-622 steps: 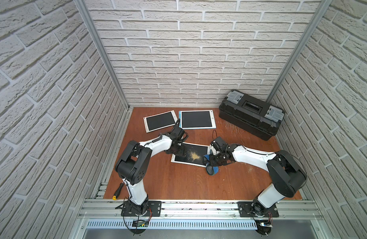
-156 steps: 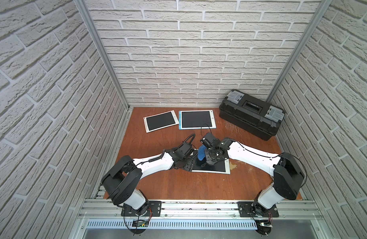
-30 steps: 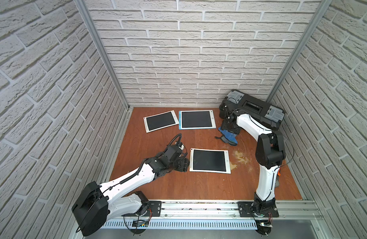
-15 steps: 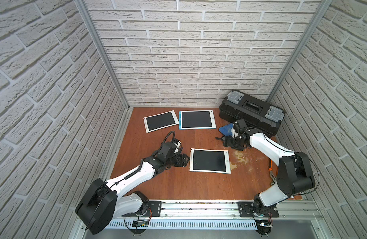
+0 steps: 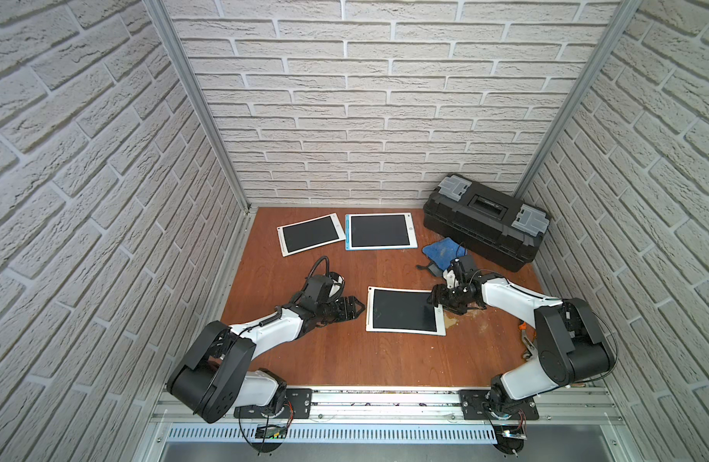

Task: Wipe the drawing tablet
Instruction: Adjust the drawing tablet at the center of the board.

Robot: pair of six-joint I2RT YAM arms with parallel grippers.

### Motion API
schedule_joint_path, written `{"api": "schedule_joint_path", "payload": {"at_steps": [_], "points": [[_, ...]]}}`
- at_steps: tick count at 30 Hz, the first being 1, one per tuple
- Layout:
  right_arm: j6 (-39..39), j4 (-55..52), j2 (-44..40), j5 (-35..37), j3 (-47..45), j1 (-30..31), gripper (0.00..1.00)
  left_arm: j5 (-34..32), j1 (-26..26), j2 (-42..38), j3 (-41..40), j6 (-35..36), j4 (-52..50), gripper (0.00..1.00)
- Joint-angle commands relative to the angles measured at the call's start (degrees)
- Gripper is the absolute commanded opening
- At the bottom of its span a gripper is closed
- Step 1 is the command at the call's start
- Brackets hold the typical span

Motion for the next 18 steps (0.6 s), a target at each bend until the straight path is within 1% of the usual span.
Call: {"api": "schedule_joint_path", "payload": {"at_steps": [1,7,12,18], "points": [[1.2,2.4,0.6,-1.7,-1.9,0.2,0.65,3.5,0.4,2.1,-0.1,-2.3,4.8,0.8],[3.2,6.7,2.4,-4.9,-3.6,0.3,0.64,7.6,1.8,8.0,-2.7,-6.1,12.7,0.81],[4.2,9.1,4.6,-8.1,-4.0,0.2,0.64,11.0,3.8,13.8,-6.6,-10.9,24.6,0.8],[5.5,12.8,7.3,-11.8,-4.8,0.2,0.64,12.0,4.1,16.6,-7.6,-12.5,29.0,0.8]]}}
